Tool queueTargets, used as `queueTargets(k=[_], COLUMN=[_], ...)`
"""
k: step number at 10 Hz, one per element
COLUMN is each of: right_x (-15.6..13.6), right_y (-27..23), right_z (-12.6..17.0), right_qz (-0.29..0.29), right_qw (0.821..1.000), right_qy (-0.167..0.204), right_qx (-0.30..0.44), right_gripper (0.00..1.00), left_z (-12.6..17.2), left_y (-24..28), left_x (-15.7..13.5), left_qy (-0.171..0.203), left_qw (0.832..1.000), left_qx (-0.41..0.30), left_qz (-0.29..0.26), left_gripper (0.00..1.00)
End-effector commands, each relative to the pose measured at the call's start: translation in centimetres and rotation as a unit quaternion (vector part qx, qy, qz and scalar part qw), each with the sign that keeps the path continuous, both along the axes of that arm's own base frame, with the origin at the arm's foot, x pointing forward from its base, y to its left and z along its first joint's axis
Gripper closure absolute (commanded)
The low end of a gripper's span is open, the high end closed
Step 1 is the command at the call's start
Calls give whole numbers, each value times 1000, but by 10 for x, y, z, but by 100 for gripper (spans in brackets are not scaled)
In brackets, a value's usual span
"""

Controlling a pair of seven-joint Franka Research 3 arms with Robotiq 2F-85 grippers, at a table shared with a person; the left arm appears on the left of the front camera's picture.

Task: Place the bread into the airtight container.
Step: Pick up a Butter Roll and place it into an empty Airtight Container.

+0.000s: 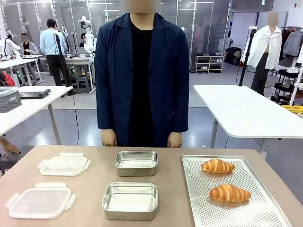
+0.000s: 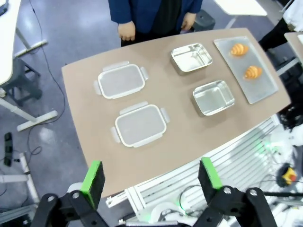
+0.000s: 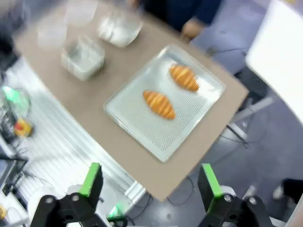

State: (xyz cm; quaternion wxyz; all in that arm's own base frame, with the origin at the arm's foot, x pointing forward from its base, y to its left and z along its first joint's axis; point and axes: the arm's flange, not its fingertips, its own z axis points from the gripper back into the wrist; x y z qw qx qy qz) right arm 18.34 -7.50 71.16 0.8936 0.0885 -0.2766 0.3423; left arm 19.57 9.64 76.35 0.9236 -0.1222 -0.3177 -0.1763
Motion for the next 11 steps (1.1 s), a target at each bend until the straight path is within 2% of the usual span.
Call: queueTargets(k=[1, 2, 3, 4, 5, 6, 7, 9, 10, 11], right_x=[44, 67, 88, 103, 115, 121, 122, 124, 125, 125], right_y=[18, 32, 46, 58, 68, 74, 82, 94, 95, 93], right_z=[-11, -30, -57, -87, -118, -144, -168, -201, -206, -207], right_qz=[133, 204, 231, 289, 320, 340, 340, 356, 356, 343], right_qw=[982, 965, 952, 930, 921, 916, 910, 914, 916, 922], right_qy=[30, 37, 65, 101, 88, 77, 82, 59, 44, 44], right_qx=[-131, -164, -189, -205, -206, -199, -223, -184, -178, -177], right_gripper=[0, 0, 0, 0, 0, 0, 0, 0, 0, 0], left_z=[3, 3, 3, 3, 3, 3, 3, 3, 3, 3], left_y=[0, 0, 0, 0, 0, 0, 0, 0, 0, 0], left_x=[-1, -1, -1, -1, -1, -1, -1, -1, -1, -1], left_qy=[-1, -1, -1, -1, -1, -1, -1, -1, -1, -1], left_qw=[1000, 1000, 1000, 1000, 1000, 1000, 1000, 1000, 1000, 1000], left_qx=[3, 3, 3, 3, 3, 3, 3, 3, 3, 3], left_qz=[-8, -8, -8, -8, -8, -8, -8, -8, -8, -8], left_gripper=[0, 0, 0, 0, 0, 0, 0, 0, 0, 0])
